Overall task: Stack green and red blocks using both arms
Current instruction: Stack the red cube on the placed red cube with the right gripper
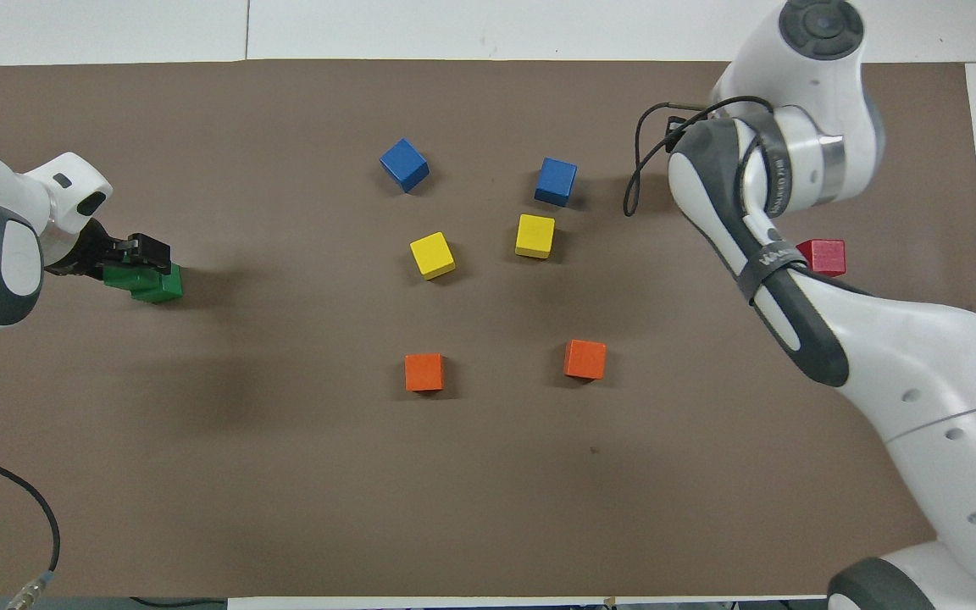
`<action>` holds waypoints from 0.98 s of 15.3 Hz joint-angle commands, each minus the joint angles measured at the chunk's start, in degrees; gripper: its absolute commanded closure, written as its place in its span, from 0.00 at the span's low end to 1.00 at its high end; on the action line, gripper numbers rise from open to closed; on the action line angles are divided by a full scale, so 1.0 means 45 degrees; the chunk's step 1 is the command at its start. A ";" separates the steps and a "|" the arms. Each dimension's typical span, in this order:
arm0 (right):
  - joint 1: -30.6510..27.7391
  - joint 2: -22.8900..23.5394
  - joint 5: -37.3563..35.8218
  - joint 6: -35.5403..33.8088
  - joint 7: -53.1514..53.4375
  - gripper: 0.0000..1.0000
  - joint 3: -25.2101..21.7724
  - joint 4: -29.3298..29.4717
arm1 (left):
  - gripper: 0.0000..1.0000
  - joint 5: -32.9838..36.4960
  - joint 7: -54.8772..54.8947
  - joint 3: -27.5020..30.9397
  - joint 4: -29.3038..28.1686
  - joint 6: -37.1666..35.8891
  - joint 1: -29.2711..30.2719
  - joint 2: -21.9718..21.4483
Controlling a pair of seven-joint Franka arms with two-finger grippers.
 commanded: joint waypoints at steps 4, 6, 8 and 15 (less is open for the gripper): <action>-0.2294 -0.4885 0.0155 0.2694 -0.3637 1.00 0.0202 -0.7297 | 0.00 0.0895 0.0205 -0.0013 0.1657 -0.4177 0.0037 -0.2081; -0.2685 -0.5259 0.0252 0.3809 -0.4107 1.00 0.0202 -0.8492 | 0.00 0.0898 0.0205 -0.0013 0.3005 -0.5625 0.0017 -0.2081; -0.2745 -0.5455 0.0292 0.4902 -0.4769 1.00 0.0182 -0.9294 | 0.00 0.0898 0.0206 -0.0013 0.3304 -0.6079 0.0036 -0.2565; -0.3233 -0.5631 0.0292 0.6158 -0.5612 1.00 0.0182 -1.0118 | 0.00 0.0859 0.0068 -0.0110 0.2210 -0.5924 0.0133 -0.3682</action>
